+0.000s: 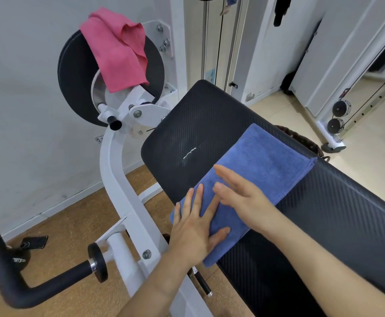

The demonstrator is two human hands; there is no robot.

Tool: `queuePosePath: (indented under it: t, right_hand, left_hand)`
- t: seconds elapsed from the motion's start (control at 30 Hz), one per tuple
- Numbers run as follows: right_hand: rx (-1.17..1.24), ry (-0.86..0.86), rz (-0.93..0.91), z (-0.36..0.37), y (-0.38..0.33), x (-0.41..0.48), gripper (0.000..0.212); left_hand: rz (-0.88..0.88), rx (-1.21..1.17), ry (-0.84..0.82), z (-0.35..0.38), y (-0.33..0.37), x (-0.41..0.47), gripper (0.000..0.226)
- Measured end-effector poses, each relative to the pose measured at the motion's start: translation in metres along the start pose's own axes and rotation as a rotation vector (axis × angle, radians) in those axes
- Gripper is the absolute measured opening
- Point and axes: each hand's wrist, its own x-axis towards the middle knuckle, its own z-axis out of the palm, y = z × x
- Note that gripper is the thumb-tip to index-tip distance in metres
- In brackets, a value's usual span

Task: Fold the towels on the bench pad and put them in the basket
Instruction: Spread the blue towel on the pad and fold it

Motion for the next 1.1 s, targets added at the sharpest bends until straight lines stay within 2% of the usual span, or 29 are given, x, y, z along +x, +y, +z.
queuePosePath:
  t: [0.07,0.1,0.17,0.23,0.27,0.33,0.37,0.47,0.5,0.53,0.6,0.67,0.77,0.83,0.9,0.93,1.0,1.03,1.1]
  right_hand:
    - [0.43,0.083,0.175,0.009,0.01,-0.004,0.041]
    - [0.564,0.136,0.219,0.009,0.013,-0.004,0.04]
    - [0.688,0.186,0.247,0.005,0.015,0.0,0.04]
    - [0.7,0.195,0.246,0.004,0.016,0.002,0.038]
    - [0.667,0.197,0.239,0.006,0.016,0.003,0.037]
    - [0.475,0.232,0.199,0.015,0.013,0.002,0.033]
    - [0.251,0.269,0.163,0.022,0.012,0.0,0.035]
    - [-0.784,0.239,-0.194,0.056,0.023,-0.013,0.045]
    - [-0.986,0.208,-0.276,0.07,0.031,-0.018,0.046]
    - [-1.073,0.162,-0.267,0.081,0.036,-0.023,0.048]
    - [-1.157,0.119,-0.193,0.093,0.05,-0.028,0.06]
    - [-1.248,0.105,-0.147,0.097,0.064,-0.029,0.078]
    - [-1.273,0.094,-0.087,0.103,0.066,-0.026,0.098]
    - [-1.232,0.119,-0.034,0.109,0.06,-0.025,0.094]
    - [-1.189,0.165,-0.019,0.111,0.059,-0.024,0.075]
    - [-1.171,0.19,-0.03,0.111,0.059,-0.023,0.068]
    - [-1.122,0.22,-0.055,0.107,0.061,-0.022,0.064]
    - [-1.089,0.225,-0.071,0.103,0.059,-0.021,0.064]
    - [-1.01,0.189,-0.104,0.095,0.054,-0.021,0.071]
  left_hand:
    - [0.037,-0.037,0.022,0.002,-0.004,0.0,0.073]
    - [0.047,-0.104,0.065,0.002,-0.006,-0.001,0.071]
    - [-0.027,-0.349,0.214,0.0,-0.017,-0.003,0.058]
    - [-0.139,-0.484,0.327,0.001,-0.035,-0.004,0.038]
    - [-0.171,-0.523,0.325,0.001,-0.043,-0.005,0.03]
    - [-0.228,-0.649,0.275,-0.002,-0.052,-0.003,0.037]
    - [-0.274,-0.722,0.245,-0.006,-0.053,-0.001,0.044]
    - [-0.399,-0.841,0.143,-0.018,-0.055,0.008,0.046]
    - [-0.423,-0.854,0.111,-0.021,-0.056,0.01,0.039]
    - [-0.441,-0.844,0.078,-0.024,-0.057,0.013,0.029]
    - [-0.437,-0.767,0.02,-0.029,-0.058,0.015,0.018]
    - [-0.429,-0.744,-0.041,-0.036,-0.06,0.015,0.022]
    - [-0.45,-0.932,-0.129,-0.051,-0.057,0.012,0.018]
    - [-0.527,-1.151,-0.126,-0.059,-0.049,0.011,0.016]
    - [-0.566,-1.315,-0.093,-0.067,-0.043,0.008,0.026]
    - [-0.542,-1.388,-0.095,-0.07,-0.042,0.005,0.034]
    - [-0.384,-1.487,-0.176,-0.077,-0.046,-0.004,0.049]
    - [-0.278,-1.447,-0.227,-0.078,-0.049,-0.008,0.056]
    - [-0.118,-1.149,-0.207,-0.074,-0.055,-0.011,0.062]
